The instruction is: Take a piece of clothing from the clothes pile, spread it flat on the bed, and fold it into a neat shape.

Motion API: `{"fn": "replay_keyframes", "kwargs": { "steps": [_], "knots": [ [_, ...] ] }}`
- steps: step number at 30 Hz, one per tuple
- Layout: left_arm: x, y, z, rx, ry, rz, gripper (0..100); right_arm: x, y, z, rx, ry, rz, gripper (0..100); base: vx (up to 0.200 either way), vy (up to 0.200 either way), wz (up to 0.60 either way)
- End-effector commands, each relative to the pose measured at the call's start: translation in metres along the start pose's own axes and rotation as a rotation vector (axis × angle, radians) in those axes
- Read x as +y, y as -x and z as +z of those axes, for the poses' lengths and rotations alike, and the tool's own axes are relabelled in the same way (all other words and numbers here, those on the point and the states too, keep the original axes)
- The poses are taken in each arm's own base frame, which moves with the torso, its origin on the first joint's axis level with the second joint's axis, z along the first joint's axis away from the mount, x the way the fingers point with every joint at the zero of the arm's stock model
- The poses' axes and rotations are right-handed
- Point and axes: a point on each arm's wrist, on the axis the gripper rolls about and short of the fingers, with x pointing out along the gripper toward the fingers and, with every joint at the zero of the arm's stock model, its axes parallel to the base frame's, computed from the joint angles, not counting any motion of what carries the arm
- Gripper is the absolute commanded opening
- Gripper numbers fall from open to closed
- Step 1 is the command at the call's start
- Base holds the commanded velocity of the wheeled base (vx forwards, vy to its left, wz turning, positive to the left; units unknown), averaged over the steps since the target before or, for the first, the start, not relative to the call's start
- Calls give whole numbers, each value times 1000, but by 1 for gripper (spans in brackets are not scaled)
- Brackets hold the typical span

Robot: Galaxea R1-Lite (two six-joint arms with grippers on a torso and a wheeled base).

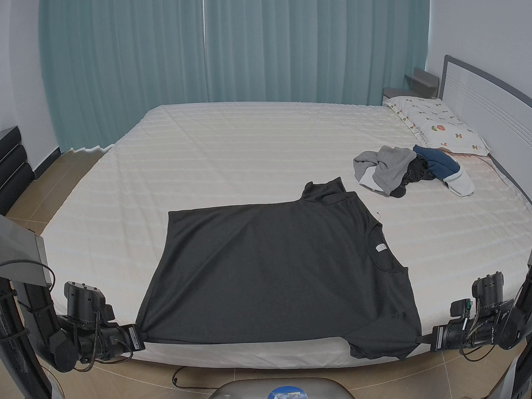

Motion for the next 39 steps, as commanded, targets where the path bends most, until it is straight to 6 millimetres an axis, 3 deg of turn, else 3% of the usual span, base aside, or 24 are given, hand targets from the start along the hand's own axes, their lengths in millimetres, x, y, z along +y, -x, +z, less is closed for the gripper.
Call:
{"fn": "replay_keyframes", "kwargs": {
  "steps": [1,17,39],
  "knots": [
    [2,1,-7,36,-9,29,0,-2,5,-5,17,14,-22,0,0,0,0],
    [0,5,-24,166,-122,124,0,-1,18,-12,55,72,-41,0,0,0,0],
    [-2,28,-35,262,-244,162,0,3,34,-27,159,174,-110,0,0,0,0]
  ]
}}
